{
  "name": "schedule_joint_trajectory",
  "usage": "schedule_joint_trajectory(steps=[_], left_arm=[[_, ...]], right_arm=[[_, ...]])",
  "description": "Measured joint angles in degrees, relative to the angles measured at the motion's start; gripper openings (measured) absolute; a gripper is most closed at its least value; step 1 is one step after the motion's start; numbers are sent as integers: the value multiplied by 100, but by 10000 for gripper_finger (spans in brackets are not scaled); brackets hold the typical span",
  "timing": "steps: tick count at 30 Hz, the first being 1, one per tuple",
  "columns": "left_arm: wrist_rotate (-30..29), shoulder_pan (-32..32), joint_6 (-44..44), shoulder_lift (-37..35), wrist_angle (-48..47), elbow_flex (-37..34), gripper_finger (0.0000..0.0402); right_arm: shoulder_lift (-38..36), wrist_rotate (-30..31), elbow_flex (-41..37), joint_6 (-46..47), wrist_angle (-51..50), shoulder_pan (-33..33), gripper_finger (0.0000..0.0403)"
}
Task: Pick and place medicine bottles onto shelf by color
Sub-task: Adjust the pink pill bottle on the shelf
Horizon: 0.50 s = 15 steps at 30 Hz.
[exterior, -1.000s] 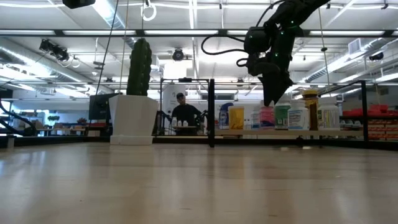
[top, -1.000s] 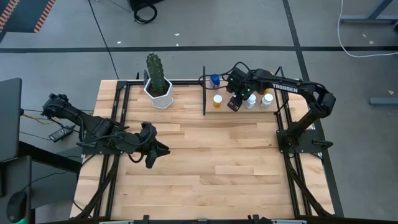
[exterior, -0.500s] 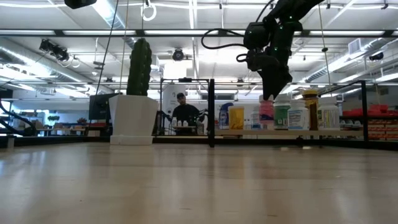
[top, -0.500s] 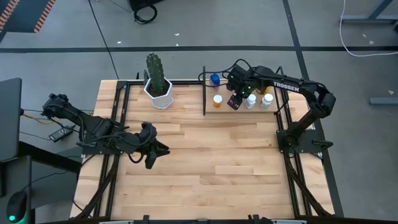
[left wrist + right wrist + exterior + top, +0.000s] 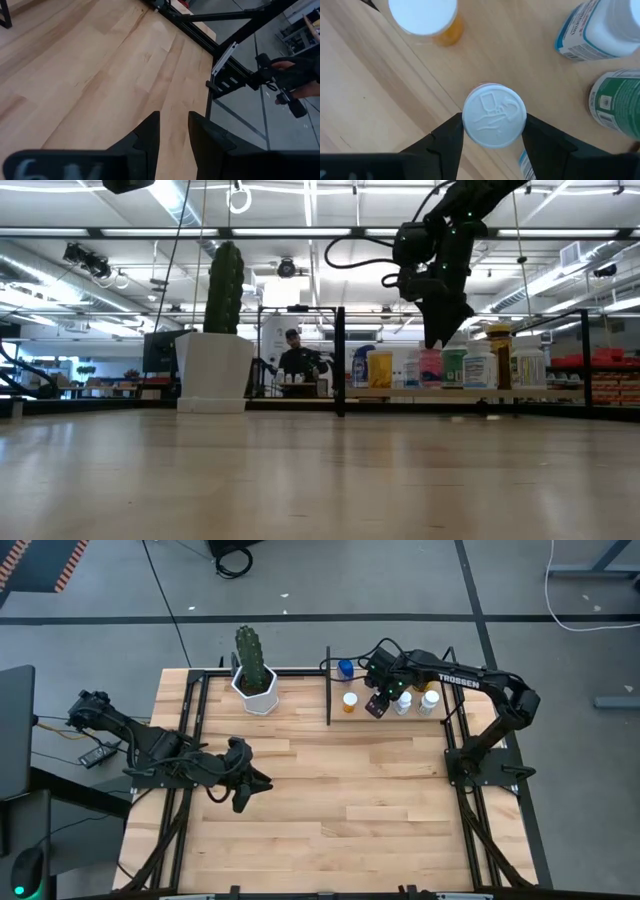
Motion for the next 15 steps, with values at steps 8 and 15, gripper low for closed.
schedule_joint_trajectory(steps=[8,15], left_arm=[[2,0,0,0,0,0,107],[2,0,-16,0,0,0,107]], right_arm=[[0,0,-4,49,85,0,198],[0,46,-6,73,89,0,198]])
